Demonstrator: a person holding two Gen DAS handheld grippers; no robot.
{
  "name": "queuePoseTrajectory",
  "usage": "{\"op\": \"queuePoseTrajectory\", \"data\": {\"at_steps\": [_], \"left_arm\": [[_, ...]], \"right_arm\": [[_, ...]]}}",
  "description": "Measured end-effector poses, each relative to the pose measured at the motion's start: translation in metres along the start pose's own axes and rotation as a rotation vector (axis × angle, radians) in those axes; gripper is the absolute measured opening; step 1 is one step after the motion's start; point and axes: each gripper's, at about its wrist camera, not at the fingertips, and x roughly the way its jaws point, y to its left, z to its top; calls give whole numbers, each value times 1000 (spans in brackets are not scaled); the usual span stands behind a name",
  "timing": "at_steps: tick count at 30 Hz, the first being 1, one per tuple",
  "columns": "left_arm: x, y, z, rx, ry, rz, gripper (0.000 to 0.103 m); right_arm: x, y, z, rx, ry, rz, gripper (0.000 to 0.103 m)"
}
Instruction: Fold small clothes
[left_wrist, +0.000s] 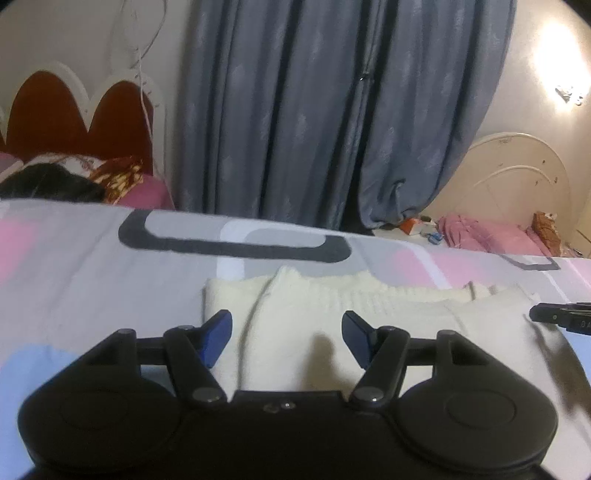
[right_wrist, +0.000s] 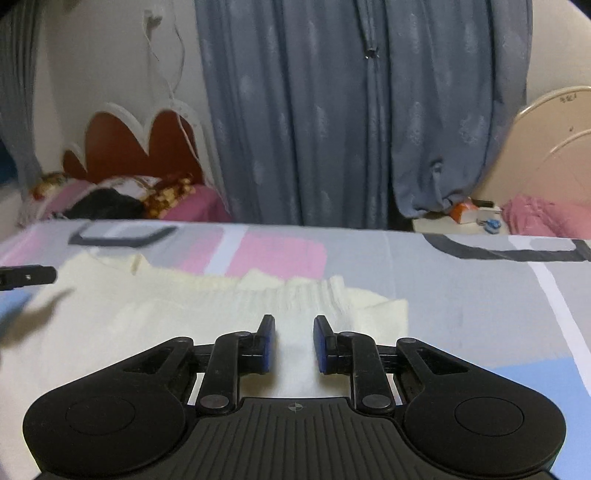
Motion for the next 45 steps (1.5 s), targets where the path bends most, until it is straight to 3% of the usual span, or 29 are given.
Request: {"op": "queuePoseTrajectory", "data": {"at_steps": [7,8,9,12,14,16,17,18,24,26,28,29,30,31,32,33,34,36,39,41,42,44,45], "left_arm": [[24,5,2,56,89,8,58],[25,5,2,54,89,7,56],[26,5,3,49,88,8,56],[26,1,0,50,77,9,46],[26,-3,-2,69,63,7,23],[25,-7,-1,80,47,8,5],[23,-7,-1,78,34,5,5],[20,-6,1,65,18,2,5],[20,-9,18,46,-40,-13,4],[29,-13,19,54,-27,-1,4],[47,-14,12,71,36,35,4],[52,-13,8,68,54,37,7],[50,-11,5,55,31,43,12],[43,-10,4,37,2,65,40],[35,-10,5,14,-23,100,77],[22,-13,5,-11,-72,119,87],[8,-18,6,-20,-135,75,86],[0,-47,8,37,-143,-36,86],[18,-90,2,186,-8,-84,81],[27,-95,-10,221,55,-82,79],[27,-89,-16,225,55,-66,80],[16,-62,-21,203,15,-15,90],[10,-44,-23,181,-6,35,93]], "right_arm": [[21,-9,8,-4,8,-60,22],[25,-9,9,-17,21,-69,25],[27,-9,7,-27,31,-77,34],[28,-8,3,-44,22,-86,38],[26,-12,-1,-31,3,-68,37],[23,-14,-4,-45,-14,-60,22],[21,-12,-6,-59,-23,-53,6],[18,-10,-7,-75,-31,-55,2],[-1,-14,4,-57,-143,-85,1],[4,-16,6,-53,-131,-91,1],[17,-17,3,-53,-64,-113,2],[29,-19,0,-48,12,-122,1],[29,-19,-3,-51,4,-124,2],[27,-18,-2,-56,2,-131,2],[24,-15,0,-58,13,-144,8],[17,-12,3,-63,-2,-167,23],[9,-7,5,-74,-39,-166,30],[-2,10,9,-109,-89,-97,37],[6,49,10,-175,-36,51,37],[15,67,3,-225,20,104,29],[18,69,-1,-245,50,91,25],[11,56,-3,-232,31,28,25],[3,41,-2,-209,-2,-67,25]]}}
